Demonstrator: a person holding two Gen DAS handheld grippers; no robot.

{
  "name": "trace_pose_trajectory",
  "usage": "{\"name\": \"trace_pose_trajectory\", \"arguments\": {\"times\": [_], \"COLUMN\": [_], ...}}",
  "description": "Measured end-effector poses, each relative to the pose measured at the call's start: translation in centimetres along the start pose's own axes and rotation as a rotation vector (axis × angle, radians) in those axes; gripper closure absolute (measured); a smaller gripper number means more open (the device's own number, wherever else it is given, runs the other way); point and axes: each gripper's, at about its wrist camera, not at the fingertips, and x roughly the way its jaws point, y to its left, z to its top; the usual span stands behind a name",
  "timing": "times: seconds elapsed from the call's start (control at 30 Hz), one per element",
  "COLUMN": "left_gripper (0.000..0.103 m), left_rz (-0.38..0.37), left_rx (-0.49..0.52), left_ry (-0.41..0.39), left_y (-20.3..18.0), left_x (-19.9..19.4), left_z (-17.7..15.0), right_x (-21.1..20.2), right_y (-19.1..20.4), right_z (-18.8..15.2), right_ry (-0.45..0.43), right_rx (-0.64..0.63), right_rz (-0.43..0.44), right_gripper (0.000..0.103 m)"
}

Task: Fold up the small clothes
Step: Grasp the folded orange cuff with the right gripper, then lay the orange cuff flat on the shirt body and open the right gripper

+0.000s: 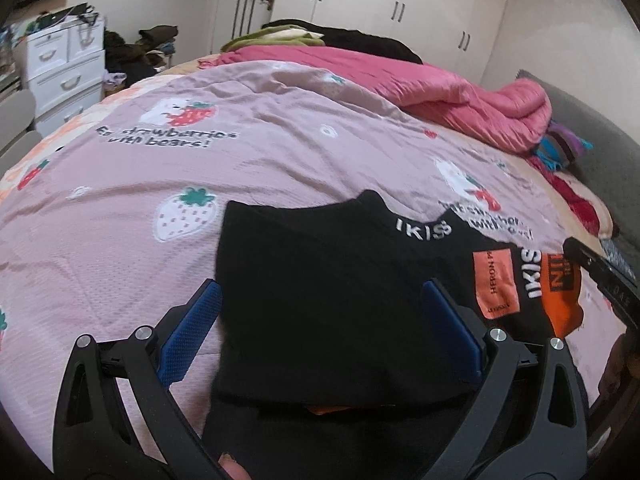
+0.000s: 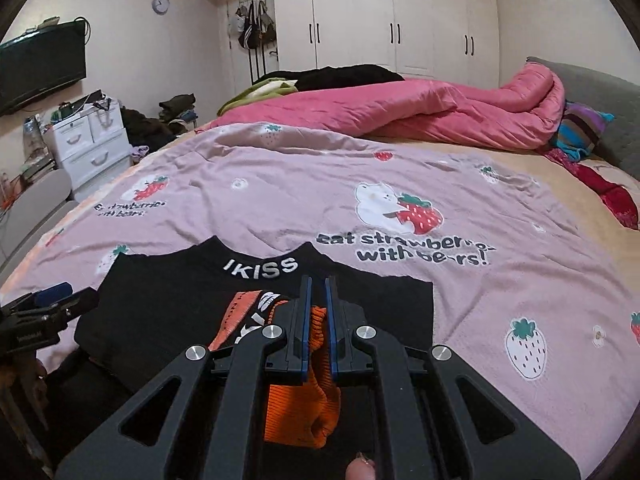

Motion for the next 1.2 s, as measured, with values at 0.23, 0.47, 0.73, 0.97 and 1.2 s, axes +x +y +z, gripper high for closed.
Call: {"name": "trace_pose_trajectory", "arguments": {"times": [0.23,0.47,0.73,0.97,1.2], "left_gripper": [0.014,0.015,0.015,0.015,0.015], "left_rz": [-0.021,-0.027,-0.028,-0.021,-0.018], "left_rx": [0.032,0.051,0.053,0.05,0.043], "left_ry": [0.036,0.064,0.066,0.07,0.077], "left_y": [-1.3,-2.1,-2.4,-2.4,-1.8], "left_x": [1.1,1.9,2.1,2.1,2.0], "left_z": [-0.5,-1.0,-1.3,-1.1,-0.8], "right_x": [0.4,1.2,1.7,0.2,-1.2], "right_y": [-0.5,-1.3,-2.2,-2.5,-1.5], "right_z": [-0.3,-0.9,-1.5,-1.7,-2.2], "right_ry": [0.017,0.055,0.098,0.087,0.085], "right_rx": [0.015,0.05,0.1,0.128,0.137], "right_rz": [-0.012,-0.015,0.001,0.036,0.097], "right_gripper": [0.097,0.097,0.094,0.078,0.061]}}
